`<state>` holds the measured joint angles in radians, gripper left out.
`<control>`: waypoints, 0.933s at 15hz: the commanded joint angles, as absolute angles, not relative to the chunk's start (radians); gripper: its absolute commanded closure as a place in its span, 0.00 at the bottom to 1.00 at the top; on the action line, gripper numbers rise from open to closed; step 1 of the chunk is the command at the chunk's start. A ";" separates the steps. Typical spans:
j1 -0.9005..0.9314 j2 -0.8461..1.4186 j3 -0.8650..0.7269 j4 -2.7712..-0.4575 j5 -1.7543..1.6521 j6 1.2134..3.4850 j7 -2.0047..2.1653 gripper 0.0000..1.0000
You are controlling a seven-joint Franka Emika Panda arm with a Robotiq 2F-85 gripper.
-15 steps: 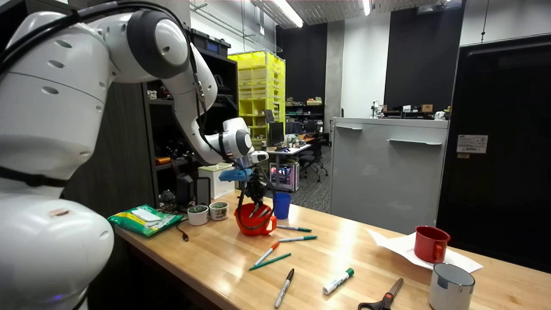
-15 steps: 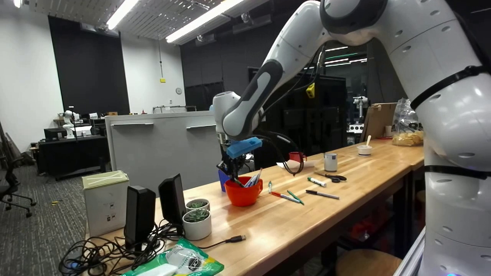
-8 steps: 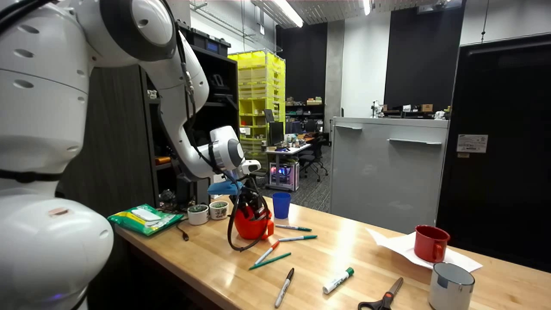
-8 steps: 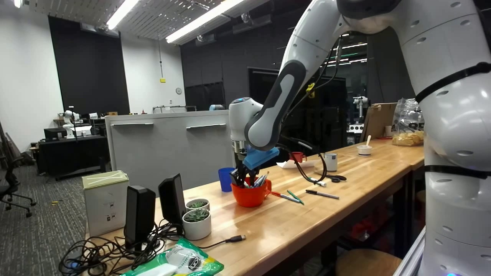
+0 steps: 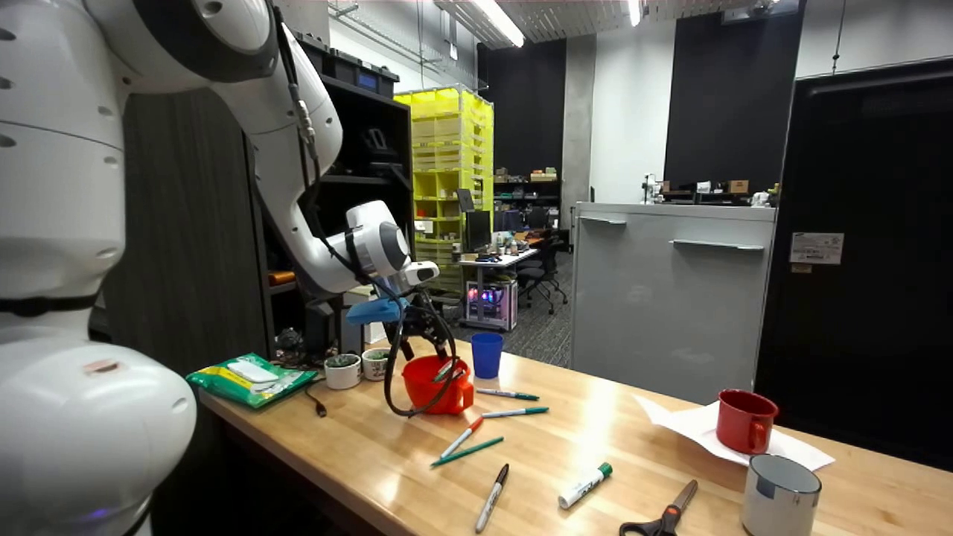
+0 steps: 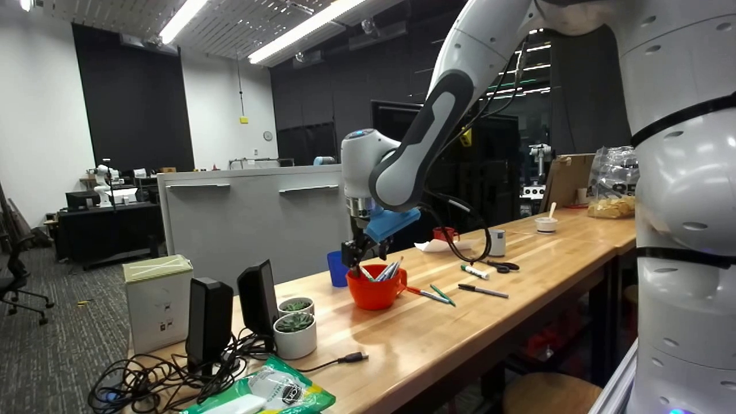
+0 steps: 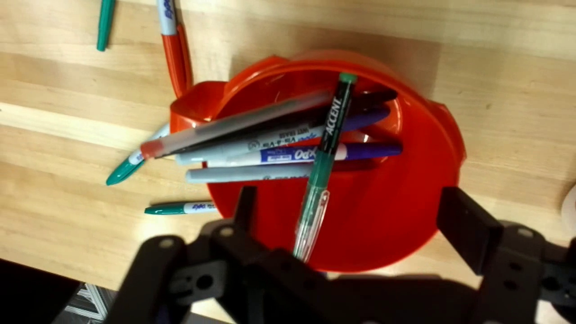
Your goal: Put one green pen in the orange bowl.
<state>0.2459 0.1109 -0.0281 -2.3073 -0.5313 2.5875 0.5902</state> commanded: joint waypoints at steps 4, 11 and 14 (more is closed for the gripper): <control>0.203 -0.112 0.077 -2.273 -0.238 2.158 0.429 0.00; 0.147 -0.231 0.155 -2.139 -0.142 1.802 0.620 0.00; 0.131 -0.165 0.187 -2.085 -0.158 1.828 0.740 0.00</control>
<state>0.1591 -0.2250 0.1468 -2.1388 -0.1602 1.8325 0.6346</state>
